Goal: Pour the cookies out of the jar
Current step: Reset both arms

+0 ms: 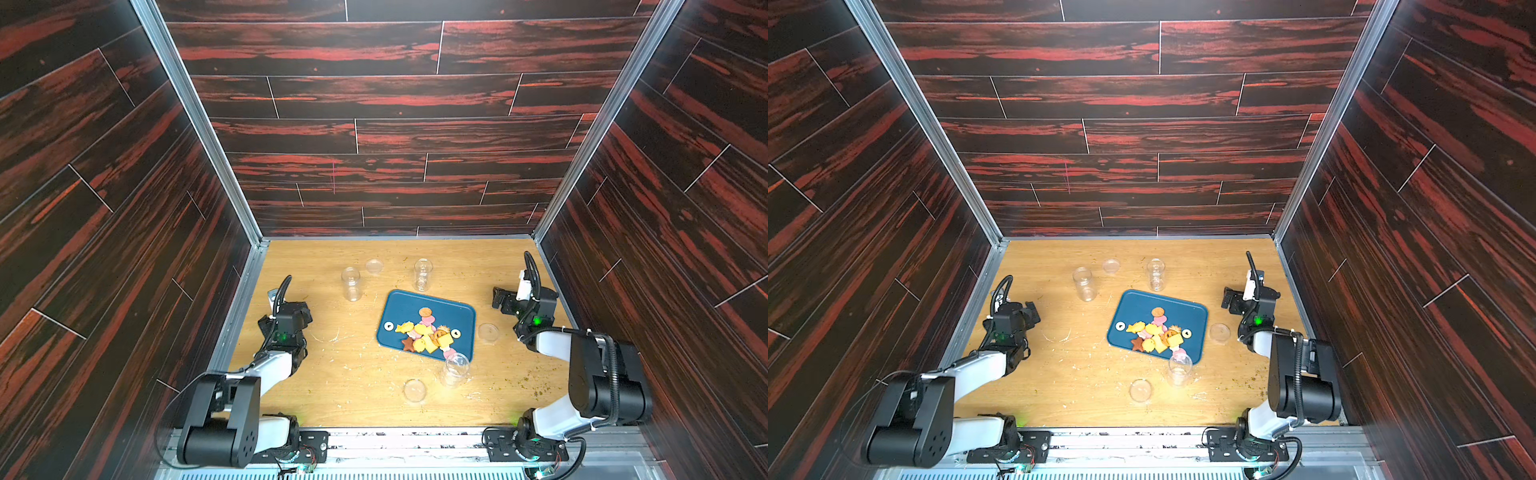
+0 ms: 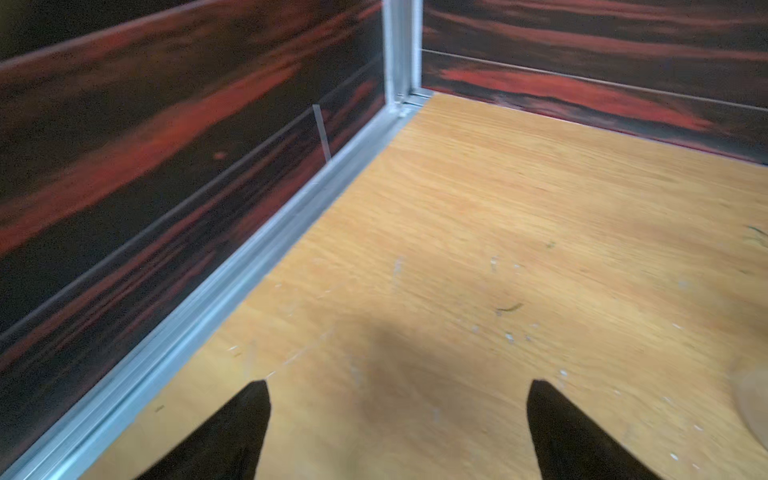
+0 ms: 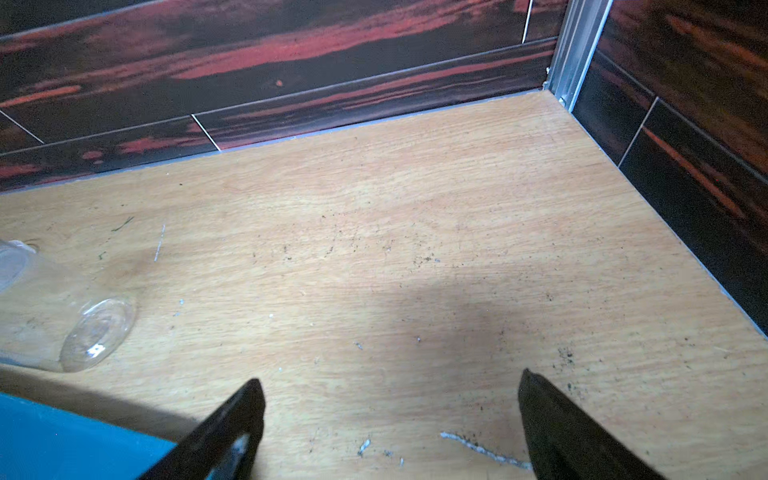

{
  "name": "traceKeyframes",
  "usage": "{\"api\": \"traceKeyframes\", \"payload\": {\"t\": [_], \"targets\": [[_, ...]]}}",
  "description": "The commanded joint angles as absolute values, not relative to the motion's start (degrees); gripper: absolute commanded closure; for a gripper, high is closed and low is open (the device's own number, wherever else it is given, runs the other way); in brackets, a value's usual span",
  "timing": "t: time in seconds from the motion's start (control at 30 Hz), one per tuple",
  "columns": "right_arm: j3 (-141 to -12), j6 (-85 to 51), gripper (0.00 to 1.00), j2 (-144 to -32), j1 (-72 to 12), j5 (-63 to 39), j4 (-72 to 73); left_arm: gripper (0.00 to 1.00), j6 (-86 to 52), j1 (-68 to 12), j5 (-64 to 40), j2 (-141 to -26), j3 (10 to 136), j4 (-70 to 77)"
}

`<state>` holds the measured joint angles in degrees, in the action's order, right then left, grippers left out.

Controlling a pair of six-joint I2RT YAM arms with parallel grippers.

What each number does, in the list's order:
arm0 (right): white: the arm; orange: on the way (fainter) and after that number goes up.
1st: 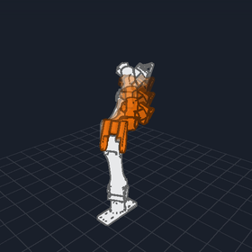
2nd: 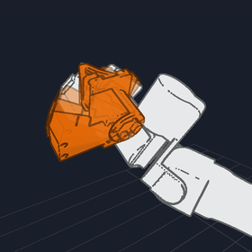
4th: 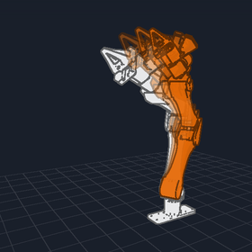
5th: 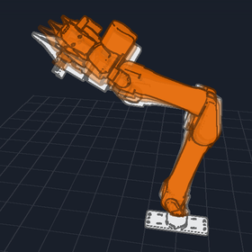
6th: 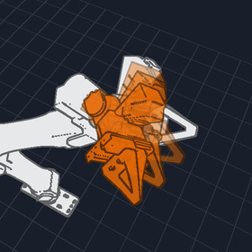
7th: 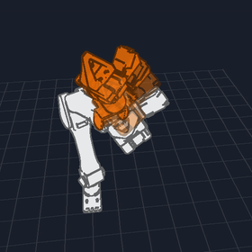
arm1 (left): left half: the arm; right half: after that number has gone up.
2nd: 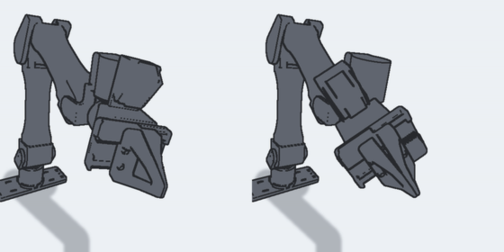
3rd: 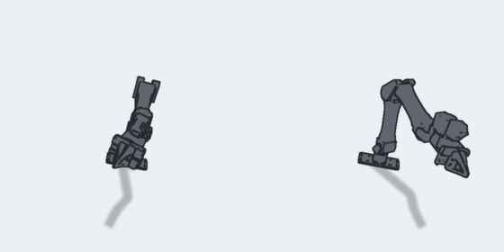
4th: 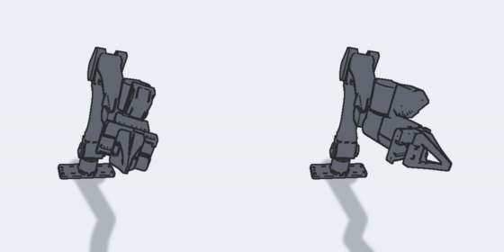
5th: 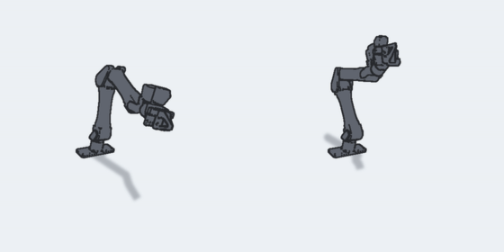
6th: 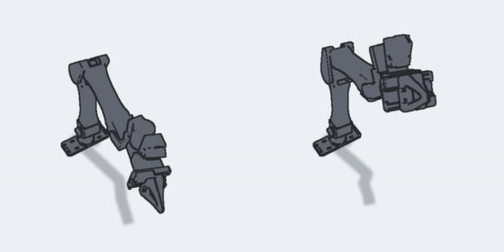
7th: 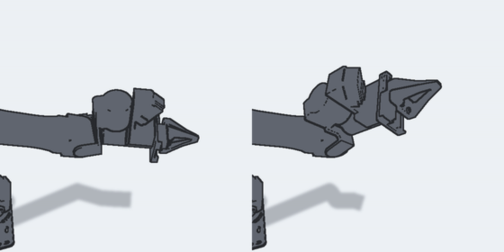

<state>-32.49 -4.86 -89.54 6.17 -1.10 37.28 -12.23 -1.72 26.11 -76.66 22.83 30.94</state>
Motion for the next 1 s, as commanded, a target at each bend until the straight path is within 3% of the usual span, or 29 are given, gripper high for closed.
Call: {"api": "traceKeyframes", "payload": {"t": [0.0, 0.13, 0.3, 0.57, 0.97], "targets": [[-33.75, -3.76, 0.01, -91.32, 6.2, -1.93, 36.92, 0.0, -7.34, -0.61, 17.6, -77.67, 23.75, 36.99], [-34.17, -3.43, 0.02, -91.47, 6.15, -2.22, 36.13, 0.0, -4.05, 1.16, 7.99, -79.58, 21.95, 42.64], [-35.83, -2.65, 0.02, -92.37, 5.83, -3.01, 33.86, 0.01, -4.39, 3.36, 3.44, -85.08, 20.57, 50.17], [-36.63, -2.02, 0.02, -92.81, 5.28, -2.9, 33.04, 0.0, -8.15, 4.39, 9.81, -87.53, 22.9, 48.41], [-32.97, -0.86, 0.02, -90.74, 3.84, -0.71, 37.86, 0.0, -7.65, 4.37, 9.49, -87.62, 23.55, 47.34]]}}
